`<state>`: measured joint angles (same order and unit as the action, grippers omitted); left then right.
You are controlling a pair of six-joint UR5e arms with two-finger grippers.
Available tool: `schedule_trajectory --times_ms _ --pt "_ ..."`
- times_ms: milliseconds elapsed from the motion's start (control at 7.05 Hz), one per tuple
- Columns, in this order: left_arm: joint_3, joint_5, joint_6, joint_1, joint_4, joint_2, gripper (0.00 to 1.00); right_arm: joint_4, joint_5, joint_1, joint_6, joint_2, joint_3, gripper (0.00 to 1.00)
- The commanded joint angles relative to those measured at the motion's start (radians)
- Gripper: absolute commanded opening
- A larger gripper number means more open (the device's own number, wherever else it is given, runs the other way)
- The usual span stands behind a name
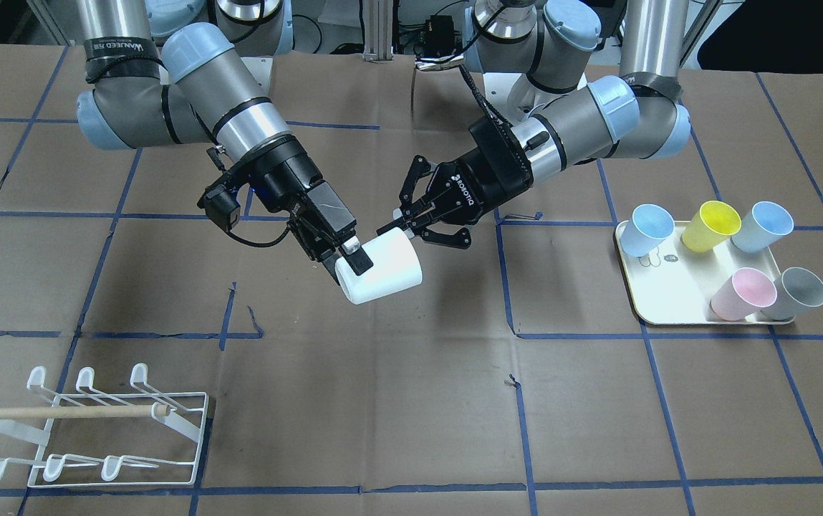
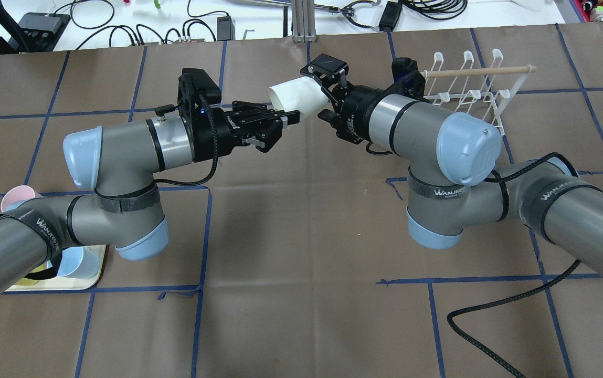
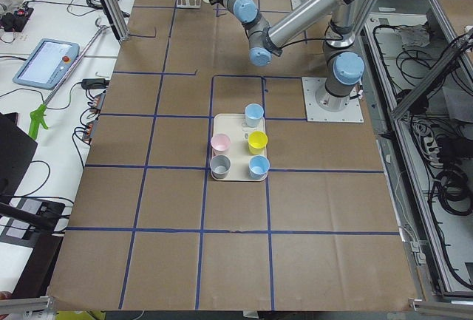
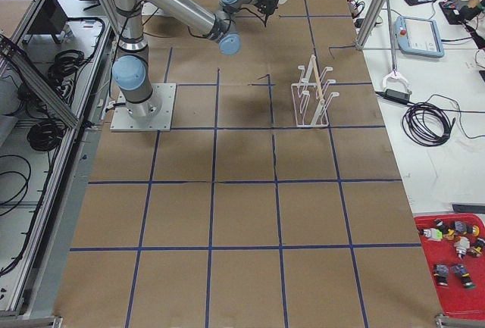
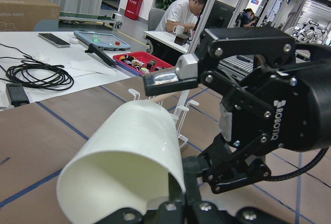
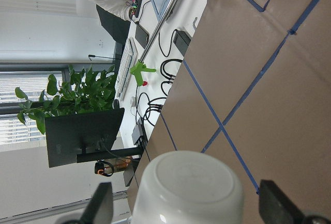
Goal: Transfer IKEA cup to right arm and place on rack
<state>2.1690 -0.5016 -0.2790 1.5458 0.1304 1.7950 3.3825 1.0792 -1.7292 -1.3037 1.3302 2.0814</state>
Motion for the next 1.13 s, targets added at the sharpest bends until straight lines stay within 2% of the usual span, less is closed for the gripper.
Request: schedule_trajectory --times_ms 0,425,567,709,992 --pt "0.0 0.0 0.0 -0.001 0.0 0.001 0.0 0.0 0.011 -0.006 0.001 -0.023 -0.015 0.9" --pt "0.0 0.0 0.001 0.0 0.0 0.001 0.0 0.0 0.028 -0.018 0.003 -0.026 -0.017 0.76" --pt "0.0 0.0 0.001 0.0 0.0 0.001 0.0 -0.005 0.025 -0.018 0.004 -0.026 -0.017 0.63" --pt "-0.002 -0.003 0.001 0.0 0.0 0.0 0.06 -0.006 0.019 -0.018 0.006 -0.026 -0.018 0.53" --pt "-0.002 -0.005 0.001 -0.001 0.0 -0.003 0.09 -0.006 0.015 -0.018 0.001 -0.026 -0.026 0.47"
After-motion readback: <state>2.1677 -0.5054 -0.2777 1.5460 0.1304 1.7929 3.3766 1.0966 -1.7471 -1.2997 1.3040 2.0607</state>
